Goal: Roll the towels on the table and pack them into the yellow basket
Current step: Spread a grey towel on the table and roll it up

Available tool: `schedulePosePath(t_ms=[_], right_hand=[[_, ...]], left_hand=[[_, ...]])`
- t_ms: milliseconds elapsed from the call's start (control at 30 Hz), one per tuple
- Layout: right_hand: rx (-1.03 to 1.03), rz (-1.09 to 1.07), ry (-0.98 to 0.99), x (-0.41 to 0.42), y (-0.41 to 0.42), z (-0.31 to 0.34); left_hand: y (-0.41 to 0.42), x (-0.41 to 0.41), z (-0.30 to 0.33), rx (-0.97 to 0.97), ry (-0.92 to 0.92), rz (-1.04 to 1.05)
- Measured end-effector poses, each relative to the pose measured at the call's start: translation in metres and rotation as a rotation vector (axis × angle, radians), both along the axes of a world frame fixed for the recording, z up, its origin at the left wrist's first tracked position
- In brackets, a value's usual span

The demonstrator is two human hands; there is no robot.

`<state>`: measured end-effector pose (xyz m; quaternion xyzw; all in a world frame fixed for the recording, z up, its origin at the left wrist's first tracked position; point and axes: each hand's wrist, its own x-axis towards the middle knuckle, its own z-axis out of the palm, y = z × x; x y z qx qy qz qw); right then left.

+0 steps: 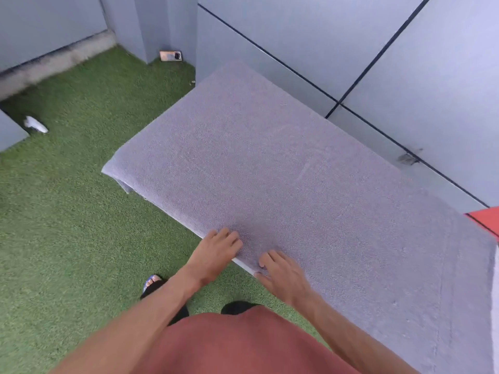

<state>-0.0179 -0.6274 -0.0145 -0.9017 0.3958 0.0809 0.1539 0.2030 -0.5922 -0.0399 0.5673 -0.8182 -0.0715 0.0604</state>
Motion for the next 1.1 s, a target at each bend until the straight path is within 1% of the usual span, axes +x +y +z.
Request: schedulePosePath(t_ms=[67,133,267,300,400,433,467,533,667,767,867,967,1033,1100], right_hand=[[-0.035,0.127,-0.047,-0.004,-0.004,-0.011],[-0.043,0.190,-0.115,-0.005,-0.004,-0.020],[0.007,0.322,-0.104,0.001,0.000,-0.021],[0.061,0.315,-0.133,-0.002,0.002,-0.017],[0.260,0.177,-0.305,-0.028,-0.005,-0.005],[0.249,0.150,-0.354,-0.043,-0.010,-0.004],[0.195,0.141,-0.373,-0.061,-0.015,-0.007],[0.072,0.123,-0.324,-0.105,-0.022,-0.018],[-0.052,0.107,-0.171,-0.204,-0.028,-0.030],[-0.083,0.109,-0.058,-0.271,-0.019,-0.030],[-0.082,0.102,-0.010,-0.321,-0.002,-0.032],[-0.094,0.127,0.007,-0.357,0.014,-0.037],[-0.079,0.187,0.007,-0.377,0.027,-0.034],[-0.051,0.253,-0.017,-0.399,0.041,-0.028]], left_hand=[[0.005,-0.007,0.003,-0.036,-0.026,0.037],[0.018,-0.008,0.004,-0.019,-0.055,0.082],[0.045,-0.030,0.012,0.047,-0.124,0.309],[0.052,-0.041,0.013,0.067,-0.118,0.386],[0.069,-0.082,0.011,0.114,-0.060,0.594],[0.073,-0.098,0.010,0.092,-0.032,0.634],[0.074,-0.116,0.009,0.065,0.012,0.656],[0.074,-0.158,0.007,0.053,0.096,0.657],[0.078,-0.240,-0.007,0.160,0.096,0.570],[0.095,-0.285,-0.016,0.187,0.125,0.663],[0.114,-0.326,-0.014,0.226,0.144,0.737],[0.135,-0.377,-0.013,0.311,0.159,0.771],[0.149,-0.415,-0.016,0.294,0.152,0.786],[0.159,-0.454,-0.017,0.267,0.200,0.835]])
